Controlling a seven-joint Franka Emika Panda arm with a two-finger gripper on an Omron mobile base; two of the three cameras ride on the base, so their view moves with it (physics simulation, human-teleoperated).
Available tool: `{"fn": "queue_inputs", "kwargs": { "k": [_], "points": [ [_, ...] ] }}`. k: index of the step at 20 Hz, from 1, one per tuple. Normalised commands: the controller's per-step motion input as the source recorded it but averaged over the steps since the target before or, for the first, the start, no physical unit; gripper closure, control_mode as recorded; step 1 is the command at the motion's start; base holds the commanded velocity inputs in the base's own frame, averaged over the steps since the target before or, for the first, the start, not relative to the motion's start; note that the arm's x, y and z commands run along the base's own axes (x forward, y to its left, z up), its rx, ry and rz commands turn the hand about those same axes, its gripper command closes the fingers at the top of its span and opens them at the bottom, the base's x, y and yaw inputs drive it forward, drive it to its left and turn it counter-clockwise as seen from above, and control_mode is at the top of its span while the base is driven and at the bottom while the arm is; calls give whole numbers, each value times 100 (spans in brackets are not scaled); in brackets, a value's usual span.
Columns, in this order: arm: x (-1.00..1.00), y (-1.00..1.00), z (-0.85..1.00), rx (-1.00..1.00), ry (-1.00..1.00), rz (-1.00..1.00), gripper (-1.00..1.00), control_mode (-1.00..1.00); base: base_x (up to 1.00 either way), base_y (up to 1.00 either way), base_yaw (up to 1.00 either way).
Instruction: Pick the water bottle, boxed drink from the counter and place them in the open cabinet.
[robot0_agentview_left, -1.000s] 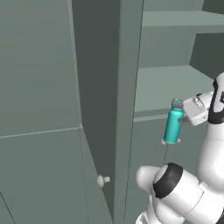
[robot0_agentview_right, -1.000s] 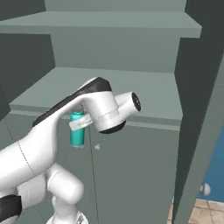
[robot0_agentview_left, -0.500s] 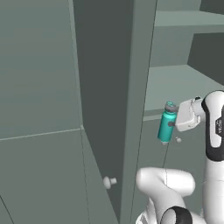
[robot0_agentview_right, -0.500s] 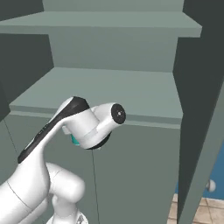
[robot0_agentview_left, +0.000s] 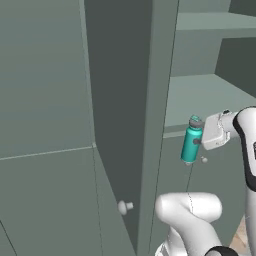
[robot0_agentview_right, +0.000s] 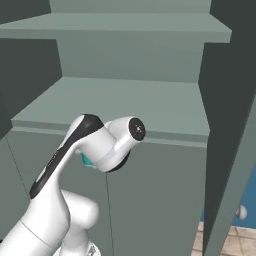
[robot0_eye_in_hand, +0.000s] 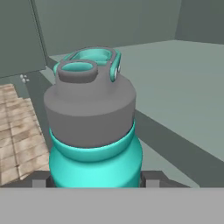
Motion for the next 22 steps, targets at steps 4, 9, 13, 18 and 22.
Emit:
{"fn": "queue_inputs", "kwargs": {
  "k": [4, 9, 13, 18, 22],
  "points": [
    [0, 0, 0, 0, 0, 0, 100, 100, -1, 3, 0],
    [0, 0, 0, 0, 0, 0, 100, 100, 0, 0, 0],
    [0, 0, 0, 0, 0, 0, 100, 100, 0, 0, 0],
    [0, 0, 0, 0, 0, 0, 100, 100, 0, 0, 0],
    [-9, 0, 6, 0, 0, 0, 100, -100, 0, 0, 0]
  ]
}}
